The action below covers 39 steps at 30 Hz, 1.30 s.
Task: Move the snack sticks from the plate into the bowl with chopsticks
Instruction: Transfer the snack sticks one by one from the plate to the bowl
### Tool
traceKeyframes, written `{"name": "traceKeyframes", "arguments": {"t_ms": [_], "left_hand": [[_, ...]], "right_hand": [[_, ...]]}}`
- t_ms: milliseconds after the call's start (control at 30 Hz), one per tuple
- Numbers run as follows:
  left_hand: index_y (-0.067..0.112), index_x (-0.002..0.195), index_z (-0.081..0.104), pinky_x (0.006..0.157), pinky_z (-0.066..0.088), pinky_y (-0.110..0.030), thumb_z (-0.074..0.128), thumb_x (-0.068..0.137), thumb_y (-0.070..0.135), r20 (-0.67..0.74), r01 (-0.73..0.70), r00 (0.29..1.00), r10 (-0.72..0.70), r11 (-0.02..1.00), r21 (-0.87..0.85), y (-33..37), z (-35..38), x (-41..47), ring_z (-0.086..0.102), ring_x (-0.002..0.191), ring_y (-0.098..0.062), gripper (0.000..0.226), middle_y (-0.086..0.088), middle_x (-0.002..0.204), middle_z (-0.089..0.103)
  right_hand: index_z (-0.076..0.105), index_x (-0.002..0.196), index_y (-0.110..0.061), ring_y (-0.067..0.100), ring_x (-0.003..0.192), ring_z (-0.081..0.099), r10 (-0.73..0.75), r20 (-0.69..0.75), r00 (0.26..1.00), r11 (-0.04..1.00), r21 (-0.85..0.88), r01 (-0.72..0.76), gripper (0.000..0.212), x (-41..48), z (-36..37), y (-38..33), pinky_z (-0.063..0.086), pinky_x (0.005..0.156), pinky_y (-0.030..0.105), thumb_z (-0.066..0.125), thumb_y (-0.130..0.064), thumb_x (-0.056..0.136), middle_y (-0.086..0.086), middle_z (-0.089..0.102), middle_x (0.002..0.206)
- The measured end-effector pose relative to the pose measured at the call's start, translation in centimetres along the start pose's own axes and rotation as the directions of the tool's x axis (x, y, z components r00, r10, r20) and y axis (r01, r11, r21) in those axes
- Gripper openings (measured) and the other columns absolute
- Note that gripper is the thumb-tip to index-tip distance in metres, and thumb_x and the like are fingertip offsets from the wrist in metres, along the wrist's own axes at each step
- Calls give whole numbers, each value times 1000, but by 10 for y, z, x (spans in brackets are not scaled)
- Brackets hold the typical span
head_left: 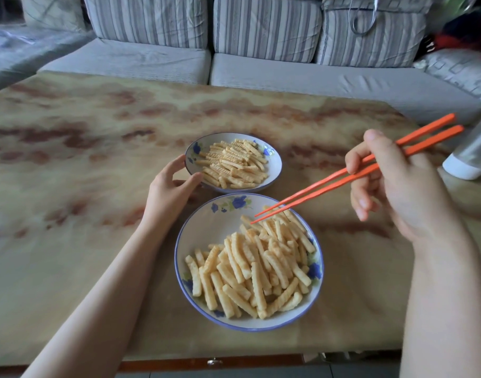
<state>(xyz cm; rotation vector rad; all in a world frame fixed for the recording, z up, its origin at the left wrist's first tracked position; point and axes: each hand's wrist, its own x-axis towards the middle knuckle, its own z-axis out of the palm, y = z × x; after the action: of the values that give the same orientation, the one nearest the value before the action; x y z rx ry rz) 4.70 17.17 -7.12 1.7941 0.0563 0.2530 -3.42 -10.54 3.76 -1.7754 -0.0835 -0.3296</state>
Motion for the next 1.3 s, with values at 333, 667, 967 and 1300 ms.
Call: {"name": "traceKeyframes", "arguments": {"t_ms": [333, 667, 967, 1300], "left_hand": [[23, 137, 56, 61, 49, -7, 67, 91, 21, -7, -35, 999, 35, 999, 14, -2, 1, 2, 68, 69, 3, 48, 11, 126, 64], [27, 134, 59, 66, 54, -12, 68, 90, 21, 2, -20, 1000, 20, 1000, 4, -4, 0, 2, 70, 68, -2, 45, 28, 94, 67], [27, 134, 59, 66, 54, -12, 68, 90, 21, -6, -13, 1000, 13, 1000, 15, -2, 0, 1, 69, 68, 3, 45, 31, 81, 65], [25, 135, 57, 67, 57, -17, 67, 90, 21, -3, -11, 1000, 11, 1000, 9, -1, 0, 0, 72, 75, -9, 46, 21, 105, 68]], "right_hand": [[53, 60, -13, 23, 27, 40, 8, -73, 997, 998, 58, -4, 49, 4, 16, 4, 25, 37, 27, 34, -25, 103, 10, 43, 41], [50, 58, -18, 14, 28, 42, -1, -402, 915, 945, 300, 133, 49, 11, 31, 4, 24, 43, 35, 30, -18, 103, -4, 48, 41], [51, 63, -14, 19, 29, 46, -34, -327, 944, 988, 131, 81, 48, 22, 52, 29, 28, 37, 23, 31, -26, 105, 3, 45, 34], [51, 65, -12, 18, 27, 42, -19, -294, 956, 973, 213, 84, 45, 13, 28, 11, 22, 39, 27, 33, -27, 104, 2, 43, 34]]}}
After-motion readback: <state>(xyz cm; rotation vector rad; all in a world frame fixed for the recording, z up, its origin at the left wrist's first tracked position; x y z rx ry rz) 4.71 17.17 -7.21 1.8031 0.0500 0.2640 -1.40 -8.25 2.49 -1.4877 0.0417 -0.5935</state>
